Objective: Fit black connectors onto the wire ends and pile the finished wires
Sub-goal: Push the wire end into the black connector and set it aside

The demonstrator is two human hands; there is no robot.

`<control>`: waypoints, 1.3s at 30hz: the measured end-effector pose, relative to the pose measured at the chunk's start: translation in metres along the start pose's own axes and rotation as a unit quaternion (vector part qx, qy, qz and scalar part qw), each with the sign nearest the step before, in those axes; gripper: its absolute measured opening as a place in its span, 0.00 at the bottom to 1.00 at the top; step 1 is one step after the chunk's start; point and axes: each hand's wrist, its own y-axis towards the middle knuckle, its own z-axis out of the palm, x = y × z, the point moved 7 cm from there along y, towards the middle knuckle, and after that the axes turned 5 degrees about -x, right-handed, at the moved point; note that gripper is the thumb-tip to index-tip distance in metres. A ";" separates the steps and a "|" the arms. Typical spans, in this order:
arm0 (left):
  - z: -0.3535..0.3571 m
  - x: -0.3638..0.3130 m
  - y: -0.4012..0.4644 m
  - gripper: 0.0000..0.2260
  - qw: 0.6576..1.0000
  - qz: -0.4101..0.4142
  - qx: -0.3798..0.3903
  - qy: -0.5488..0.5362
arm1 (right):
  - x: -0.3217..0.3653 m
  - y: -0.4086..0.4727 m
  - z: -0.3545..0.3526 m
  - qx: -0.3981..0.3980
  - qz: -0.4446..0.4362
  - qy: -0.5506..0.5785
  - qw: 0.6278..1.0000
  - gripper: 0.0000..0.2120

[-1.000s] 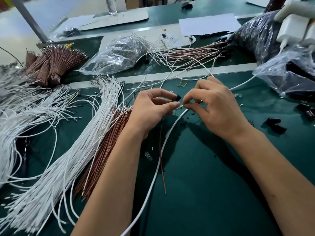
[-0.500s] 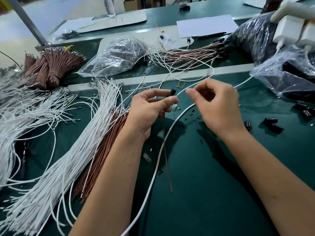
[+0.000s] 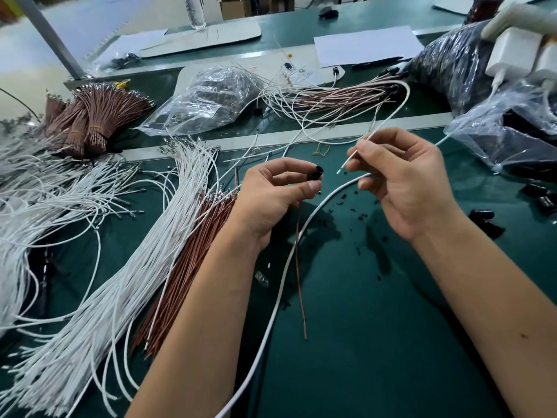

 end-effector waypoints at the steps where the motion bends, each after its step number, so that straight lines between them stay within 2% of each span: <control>1: 0.001 0.000 0.000 0.10 1.000 0.004 0.007 -0.007 | 0.005 -0.002 0.001 0.005 -0.028 -0.011 1.000 0.07; 5: 0.003 -0.002 0.000 0.10 0.999 0.024 0.028 -0.031 | 0.022 -0.010 0.010 0.025 -0.145 -0.070 0.987 0.04; 10: 0.005 -0.005 0.000 0.11 0.995 0.060 0.042 -0.068 | 0.036 -0.024 0.022 0.052 -0.270 -0.134 0.952 0.03; 19: 0.003 -0.004 0.003 0.12 0.995 0.065 0.031 -0.068 | 0.036 -0.031 0.028 0.067 -0.315 -0.211 0.923 0.03; 33: 0.001 -0.008 0.002 0.12 0.996 0.087 0.010 -0.017 | 0.044 -0.041 0.038 0.064 -0.436 -0.383 0.812 0.04; 39: 0.001 -0.009 0.001 0.13 0.995 0.095 0.007 -0.003 | 0.045 -0.044 0.041 0.075 -0.451 -0.395 0.797 0.04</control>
